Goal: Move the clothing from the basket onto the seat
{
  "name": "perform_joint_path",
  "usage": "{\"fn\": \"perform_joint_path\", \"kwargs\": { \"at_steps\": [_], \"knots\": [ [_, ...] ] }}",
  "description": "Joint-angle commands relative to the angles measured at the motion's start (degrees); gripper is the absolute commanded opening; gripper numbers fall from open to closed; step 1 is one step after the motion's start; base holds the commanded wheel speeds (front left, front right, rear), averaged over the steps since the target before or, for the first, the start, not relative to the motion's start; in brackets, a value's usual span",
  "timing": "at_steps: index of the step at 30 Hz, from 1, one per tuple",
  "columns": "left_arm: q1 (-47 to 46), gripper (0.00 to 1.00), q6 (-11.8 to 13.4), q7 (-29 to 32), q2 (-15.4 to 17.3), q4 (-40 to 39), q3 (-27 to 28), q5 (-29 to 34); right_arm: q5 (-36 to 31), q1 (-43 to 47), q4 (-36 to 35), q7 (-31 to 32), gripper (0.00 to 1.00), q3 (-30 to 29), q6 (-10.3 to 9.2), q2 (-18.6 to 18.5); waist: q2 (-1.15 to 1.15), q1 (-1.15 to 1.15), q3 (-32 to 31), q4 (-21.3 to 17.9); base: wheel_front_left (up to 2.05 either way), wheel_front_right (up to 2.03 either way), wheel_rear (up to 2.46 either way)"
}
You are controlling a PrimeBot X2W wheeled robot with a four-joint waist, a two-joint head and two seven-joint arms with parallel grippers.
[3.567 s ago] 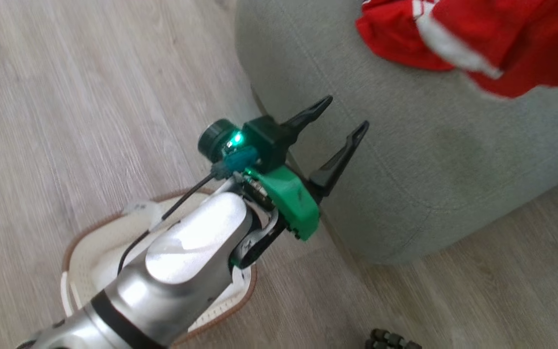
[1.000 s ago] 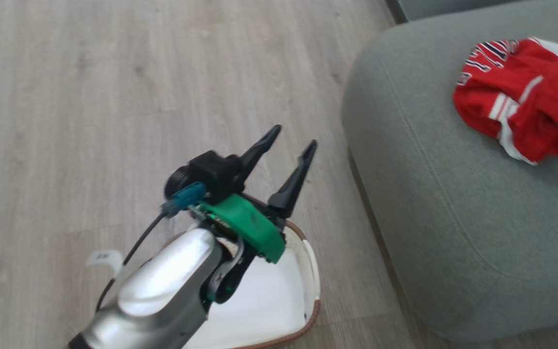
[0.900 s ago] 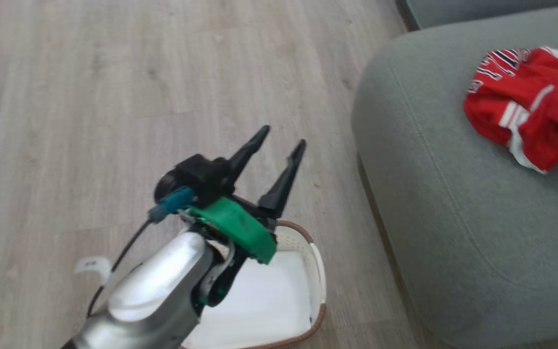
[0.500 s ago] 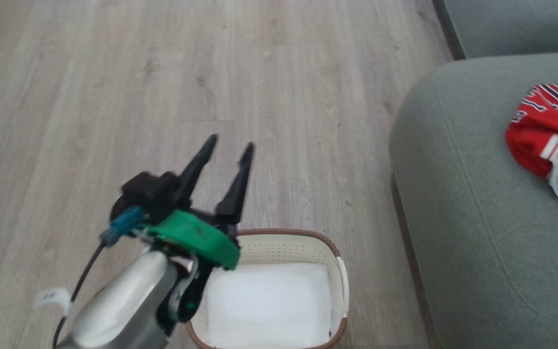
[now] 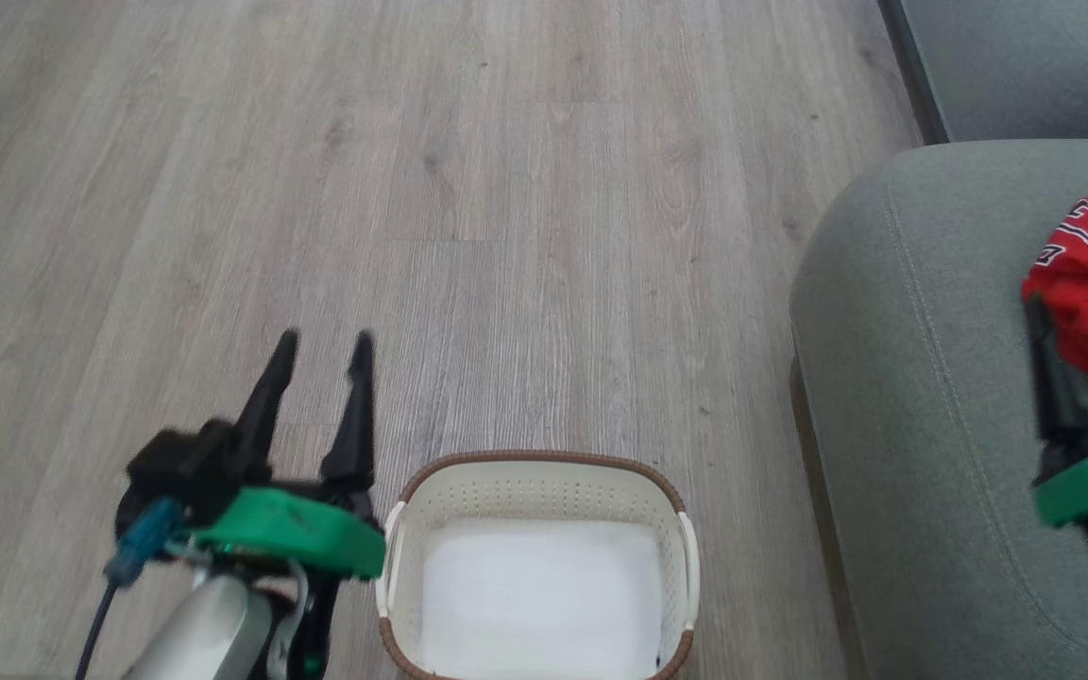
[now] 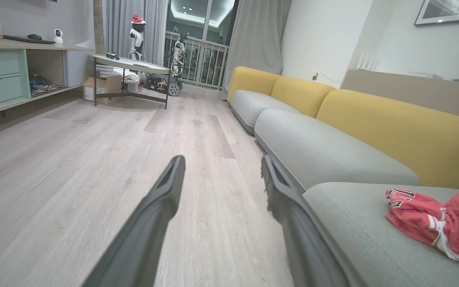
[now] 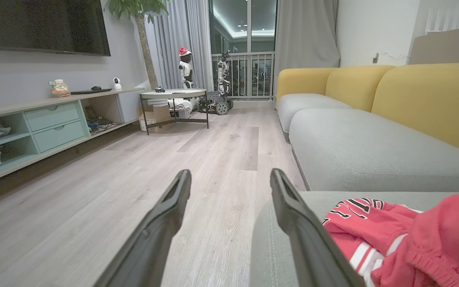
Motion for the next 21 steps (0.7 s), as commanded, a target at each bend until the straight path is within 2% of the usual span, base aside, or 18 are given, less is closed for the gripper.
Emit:
{"fn": "perform_joint_path", "kwargs": {
  "at_steps": [1, 5, 10, 13, 21],
  "knots": [
    [-0.1, 1.00, -0.3, -0.7, -0.2, -1.9, 4.5, 1.7, -1.8, 0.8, -3.3, -0.5, 1.00, -0.2, -0.01, 0.8, 0.00, 0.00, 0.0, -0.2, 0.00, 0.00, 0.00],
    [3.4, 1.00, -1.0, -0.7, -2.4, -1.8, 9.4, 6.4, -4.3, 3.4, -5.5, -0.5, 1.00, -1.9, -0.01, 4.9, 0.00, 0.00, 0.2, -0.4, 0.00, 0.00, 0.00],
    [6.2, 1.00, -2.7, -0.7, -5.0, -0.8, 13.2, 11.5, -7.1, 5.5, -6.2, -0.5, 1.00, -2.3, -0.01, 7.5, 0.00, 0.00, 0.5, -0.5, 0.00, 0.00, 0.00],
    [7.3, 1.00, -4.5, -0.7, -6.8, 0.0, 15.7, 14.6, -9.6, 6.2, -6.4, -0.5, 1.00, -2.2, -0.01, 8.4, 0.00, 0.00, 0.7, -0.7, 0.00, 0.00, 0.00],
    [8.3, 1.00, -9.6, -0.7, -10.4, 4.9, 19.1, 20.8, -10.4, 6.4, -6.7, -0.5, 1.00, -0.8, -0.01, 9.7, 0.00, 0.00, 0.8, -1.1, 0.00, 0.00, 0.00]
  ]
}}
